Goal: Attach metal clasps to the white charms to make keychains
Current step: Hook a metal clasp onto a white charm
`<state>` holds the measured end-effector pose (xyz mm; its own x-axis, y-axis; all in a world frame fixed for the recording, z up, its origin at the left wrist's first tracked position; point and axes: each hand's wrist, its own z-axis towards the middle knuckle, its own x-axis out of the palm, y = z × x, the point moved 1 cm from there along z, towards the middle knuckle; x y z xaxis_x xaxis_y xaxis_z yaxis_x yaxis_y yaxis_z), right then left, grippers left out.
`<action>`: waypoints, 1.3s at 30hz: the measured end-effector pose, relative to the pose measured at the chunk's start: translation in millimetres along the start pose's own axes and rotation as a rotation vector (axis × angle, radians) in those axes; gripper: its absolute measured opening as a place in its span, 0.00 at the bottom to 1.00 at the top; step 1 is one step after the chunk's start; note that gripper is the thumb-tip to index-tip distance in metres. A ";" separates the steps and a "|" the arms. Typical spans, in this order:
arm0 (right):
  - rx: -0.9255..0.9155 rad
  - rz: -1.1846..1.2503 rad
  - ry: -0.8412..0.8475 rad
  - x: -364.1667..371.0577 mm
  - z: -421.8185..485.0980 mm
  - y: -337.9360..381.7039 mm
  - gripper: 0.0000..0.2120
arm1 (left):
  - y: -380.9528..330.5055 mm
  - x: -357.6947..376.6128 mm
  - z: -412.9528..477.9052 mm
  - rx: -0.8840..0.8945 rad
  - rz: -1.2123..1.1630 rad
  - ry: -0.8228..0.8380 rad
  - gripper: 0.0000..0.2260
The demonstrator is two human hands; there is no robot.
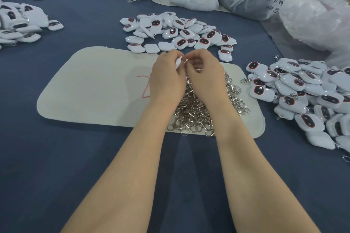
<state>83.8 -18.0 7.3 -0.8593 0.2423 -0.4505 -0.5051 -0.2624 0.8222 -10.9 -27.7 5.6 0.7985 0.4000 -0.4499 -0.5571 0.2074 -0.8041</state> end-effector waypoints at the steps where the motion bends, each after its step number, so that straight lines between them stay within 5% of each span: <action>1: 0.007 0.001 0.004 0.3 0.2 -0.2 0.08 | 0.0 0.6 -0.5 0.006 0.008 0.000 0.08; 10: 0.107 0.134 -0.025 -3.8 1.6 3.1 0.07 | 2.5 -0.4 2.8 -0.151 -0.206 0.009 0.03; 39: 0.041 0.083 -0.053 -3.0 -1.4 1.8 0.11 | 3.5 0.7 3.7 -0.179 -0.208 0.021 0.04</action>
<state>85.3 -20.5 9.6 -0.8921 0.2704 -0.3620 -0.4275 -0.2453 0.8701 -13.2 -23.4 3.9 0.8968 0.3468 -0.2746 -0.3333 0.1217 -0.9349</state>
